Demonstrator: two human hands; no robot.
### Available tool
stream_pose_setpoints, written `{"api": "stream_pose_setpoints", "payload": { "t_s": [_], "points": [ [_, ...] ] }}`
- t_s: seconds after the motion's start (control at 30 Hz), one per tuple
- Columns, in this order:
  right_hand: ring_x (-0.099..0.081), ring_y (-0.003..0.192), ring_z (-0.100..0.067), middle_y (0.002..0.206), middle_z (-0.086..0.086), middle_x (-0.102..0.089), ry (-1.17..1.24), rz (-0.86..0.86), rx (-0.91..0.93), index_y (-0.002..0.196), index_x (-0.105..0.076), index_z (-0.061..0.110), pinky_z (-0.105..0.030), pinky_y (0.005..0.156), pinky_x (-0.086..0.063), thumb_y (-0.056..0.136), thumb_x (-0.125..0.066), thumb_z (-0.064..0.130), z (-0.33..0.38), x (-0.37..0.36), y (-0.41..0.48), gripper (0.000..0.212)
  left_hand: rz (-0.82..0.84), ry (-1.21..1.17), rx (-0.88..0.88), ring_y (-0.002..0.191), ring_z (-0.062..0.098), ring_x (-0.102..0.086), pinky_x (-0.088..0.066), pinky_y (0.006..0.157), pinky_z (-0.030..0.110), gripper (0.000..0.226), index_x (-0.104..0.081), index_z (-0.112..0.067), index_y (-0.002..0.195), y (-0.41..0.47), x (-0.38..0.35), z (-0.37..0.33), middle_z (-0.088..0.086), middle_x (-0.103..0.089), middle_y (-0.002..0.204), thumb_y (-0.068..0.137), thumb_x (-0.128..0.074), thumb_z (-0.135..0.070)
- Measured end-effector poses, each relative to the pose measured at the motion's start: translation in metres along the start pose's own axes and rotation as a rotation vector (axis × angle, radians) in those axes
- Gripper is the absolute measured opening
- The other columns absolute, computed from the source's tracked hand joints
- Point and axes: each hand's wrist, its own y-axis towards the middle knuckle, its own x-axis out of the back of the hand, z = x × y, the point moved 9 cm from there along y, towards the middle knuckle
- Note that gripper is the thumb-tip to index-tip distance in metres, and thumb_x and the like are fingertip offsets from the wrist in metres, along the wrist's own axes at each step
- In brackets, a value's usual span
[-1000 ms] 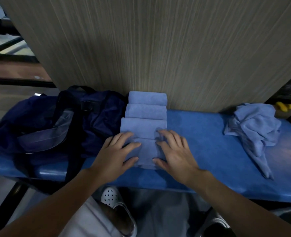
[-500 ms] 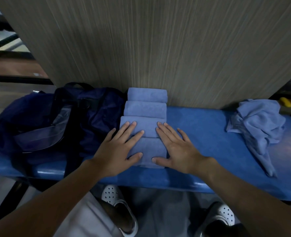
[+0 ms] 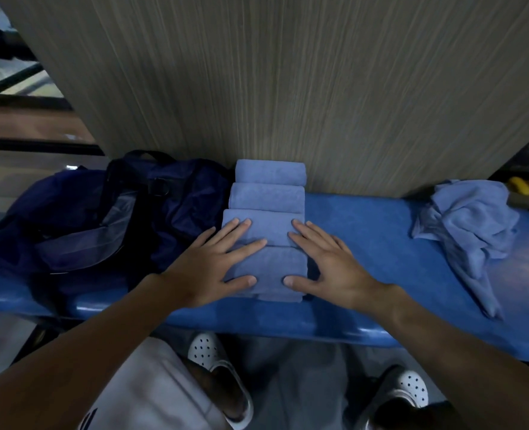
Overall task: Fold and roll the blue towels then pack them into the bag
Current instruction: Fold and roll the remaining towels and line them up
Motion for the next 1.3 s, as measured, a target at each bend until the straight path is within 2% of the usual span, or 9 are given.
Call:
{"api": "stream_pose_setpoints", "payload": {
  "t_s": [0.2,0.33,0.47,0.6,0.77,0.87,1.07,1.17,1.3],
  "points": [
    [0.01,0.145,0.003,0.158,0.025,0.013,0.017,0.04,-0.034,0.155,-0.006,0.031,-0.03,0.117,-0.001,0.079,-0.051,0.074,-0.008,-0.014,0.006,0.098,0.048,0.038,0.044,0.146,0.009,0.022,-0.006,0.12,0.046,0.071,0.005,-0.05,0.15,0.005,-0.011,0.005,-0.009,0.021,0.161,0.089,-0.019,-0.076],
    [0.005,0.145,0.002,0.159,0.024,0.009,0.027,0.015,-0.038,0.155,-0.01,0.031,-0.026,0.115,-0.002,0.078,-0.054,0.073,-0.007,-0.01,0.006,0.098,0.05,0.047,0.044,0.146,0.008,0.022,-0.004,0.12,0.044,0.072,0.006,-0.05,0.15,0.006,-0.006,0.004,-0.009,0.019,0.161,0.089,-0.021,-0.076],
    [0.006,0.14,0.007,0.159,0.024,0.005,0.017,-0.002,-0.018,0.154,-0.013,0.032,-0.026,0.113,-0.005,0.077,-0.054,0.074,-0.002,0.0,0.001,0.097,-0.009,0.047,0.013,0.15,0.012,0.011,-0.008,0.121,0.046,0.073,-0.005,-0.045,0.153,0.003,0.003,-0.002,-0.004,0.008,0.164,0.09,-0.023,-0.076],
    [0.004,0.144,0.0,0.16,0.023,0.003,0.001,-0.031,0.001,0.154,-0.017,0.032,-0.027,0.114,-0.005,0.078,-0.054,0.074,0.004,0.008,-0.005,0.094,-0.044,0.053,0.001,0.151,0.014,0.005,-0.011,0.12,0.047,0.075,-0.014,-0.04,0.154,0.002,0.012,-0.007,-0.002,0.0,0.164,0.09,-0.026,-0.075],
    [0.001,0.144,-0.001,0.16,0.022,0.0,0.004,-0.066,0.012,0.153,-0.02,0.031,-0.03,0.117,-0.008,0.079,-0.053,0.073,0.007,0.015,-0.012,0.091,-0.075,0.031,0.007,0.15,0.012,0.003,-0.011,0.12,0.046,0.074,-0.017,-0.037,0.154,0.004,0.025,-0.016,-0.003,-0.006,0.164,0.09,-0.027,-0.073],
    [-0.002,0.144,-0.002,0.16,0.022,-0.002,0.013,-0.088,0.013,0.153,-0.021,0.033,-0.031,0.117,-0.01,0.078,-0.047,0.077,0.005,0.021,-0.016,0.09,-0.116,0.019,0.002,0.15,0.013,-0.003,-0.013,0.12,0.046,0.07,-0.026,-0.034,0.152,0.01,0.035,-0.025,-0.002,-0.016,0.162,0.091,-0.028,-0.069],
    [-0.018,0.142,-0.009,0.156,0.009,-0.025,0.096,-0.193,-0.116,0.147,-0.036,0.027,-0.034,0.117,-0.02,0.074,-0.039,0.079,-0.031,0.043,-0.042,0.089,-0.178,-0.048,-0.045,0.146,0.019,-0.025,-0.022,0.117,0.047,0.065,-0.047,-0.023,0.142,0.056,0.05,-0.071,0.0,-0.042,0.15,0.092,-0.03,-0.06],
    [-0.034,0.132,-0.013,0.142,0.004,-0.045,0.15,-0.284,-0.227,0.138,-0.048,0.02,-0.033,0.112,-0.031,0.081,-0.042,0.069,-0.072,0.06,-0.068,0.075,-0.21,-0.036,-0.064,0.137,0.02,-0.038,-0.026,0.114,0.04,0.063,-0.057,-0.022,0.133,0.094,0.053,-0.109,-0.002,-0.054,0.138,0.089,-0.032,-0.059],
    [-0.056,0.109,-0.027,0.111,-0.008,-0.064,0.213,-0.547,-0.42,0.114,-0.065,0.009,-0.038,0.096,-0.044,0.09,-0.061,0.035,-0.15,0.089,-0.118,0.036,-0.155,-0.067,-0.051,0.12,0.018,-0.052,-0.032,0.102,0.035,0.053,-0.065,-0.025,0.117,0.155,0.043,-0.167,-0.007,-0.063,0.12,0.085,-0.034,-0.054]
  ]
}}
